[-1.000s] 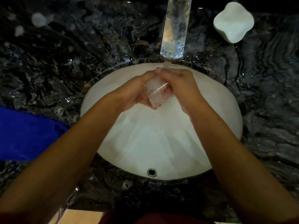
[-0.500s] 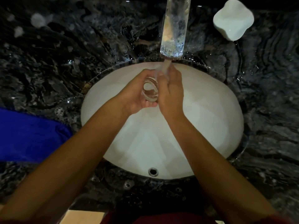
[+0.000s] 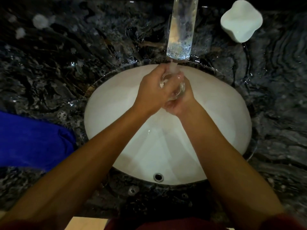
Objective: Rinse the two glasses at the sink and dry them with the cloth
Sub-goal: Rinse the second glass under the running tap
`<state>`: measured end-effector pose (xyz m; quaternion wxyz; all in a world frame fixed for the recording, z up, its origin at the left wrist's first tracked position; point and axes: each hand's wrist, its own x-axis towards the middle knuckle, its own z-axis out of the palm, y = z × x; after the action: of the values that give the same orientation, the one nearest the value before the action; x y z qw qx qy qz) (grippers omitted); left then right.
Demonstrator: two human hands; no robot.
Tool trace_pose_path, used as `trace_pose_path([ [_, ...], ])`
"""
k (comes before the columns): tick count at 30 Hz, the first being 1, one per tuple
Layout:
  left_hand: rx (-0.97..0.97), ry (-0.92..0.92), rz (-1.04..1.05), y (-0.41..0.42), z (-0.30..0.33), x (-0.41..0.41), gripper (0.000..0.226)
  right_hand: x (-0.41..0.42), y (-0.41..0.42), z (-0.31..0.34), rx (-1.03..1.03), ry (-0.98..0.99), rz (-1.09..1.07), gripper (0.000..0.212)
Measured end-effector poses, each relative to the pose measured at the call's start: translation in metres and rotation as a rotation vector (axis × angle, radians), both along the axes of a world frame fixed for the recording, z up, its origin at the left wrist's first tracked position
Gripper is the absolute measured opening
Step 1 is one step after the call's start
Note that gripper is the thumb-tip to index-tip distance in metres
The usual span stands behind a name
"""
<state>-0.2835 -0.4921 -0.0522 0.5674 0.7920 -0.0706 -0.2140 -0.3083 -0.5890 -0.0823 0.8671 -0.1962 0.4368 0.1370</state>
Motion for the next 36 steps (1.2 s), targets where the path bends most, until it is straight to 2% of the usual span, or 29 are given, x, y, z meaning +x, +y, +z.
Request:
trace_pose_path([
  [3, 0.006, -0.035, 0.036, 0.0, -0.007, 0.004, 0.015, -0.009, 0.004, 0.013, -0.045, -0.042, 0.038, 0.04],
  [8, -0.172, 0.349, 0.329, -0.02, -0.004, 0.007, 0.025, -0.028, 0.014, 0.024, -0.726, 0.014, 0.183, 0.058],
  [11, -0.265, 0.563, 0.364, -0.029, 0.003, 0.012, 0.035, -0.047, 0.011, 0.028, -1.081, -0.13, 0.33, 0.06],
  [13, -0.292, 0.625, 0.379, -0.031, 0.003, 0.018, 0.041, -0.056, 0.005, 0.031, -1.163, -0.25, 0.354, 0.062],
  [16, -0.32, 0.612, 0.428, -0.035, 0.003, 0.024, 0.054, -0.06, -0.006, 0.031, -1.111, -0.296, 0.293, 0.061],
  [19, -0.247, 0.399, 0.403, -0.039, 0.006, 0.019, 0.025, -0.05, -0.008, 0.037, -1.043, -0.228, 0.226, 0.054],
  [21, -0.236, 0.282, 0.326, -0.039, 0.007, 0.014, 0.016, -0.041, -0.015, 0.041, -0.994, -0.15, 0.221, 0.052],
  [23, -0.166, 0.129, 0.254, -0.037, 0.01, 0.011, 0.016, -0.036, -0.026, 0.041, -0.779, -0.153, 0.207, 0.054],
  [25, -0.125, 0.003, 0.165, -0.031, 0.011, 0.017, 0.024, -0.034, -0.036, 0.044, -0.467, -0.23, 0.233, 0.045],
  [27, -0.196, 0.004, 0.027, -0.022, 0.013, 0.026, 0.025, -0.035, -0.042, 0.045, -0.235, -0.289, 0.273, 0.04],
  [29, -0.266, 0.112, -0.068, -0.016, 0.015, 0.033, 0.016, -0.033, -0.045, 0.04, -0.145, -0.317, 0.277, 0.037],
  [31, -0.256, 0.147, -0.032, -0.016, 0.014, 0.034, 0.007, -0.028, -0.044, 0.038, -0.119, -0.284, 0.259, 0.037],
  [32, -0.227, 0.105, 0.014, -0.017, 0.013, 0.033, 0.008, -0.025, -0.041, 0.041, -0.135, -0.247, 0.241, 0.037],
  [36, -0.051, -0.201, 0.192, -0.017, 0.007, 0.013, 0.022, -0.014, -0.02, 0.05, -0.454, -0.124, 0.153, 0.038],
])
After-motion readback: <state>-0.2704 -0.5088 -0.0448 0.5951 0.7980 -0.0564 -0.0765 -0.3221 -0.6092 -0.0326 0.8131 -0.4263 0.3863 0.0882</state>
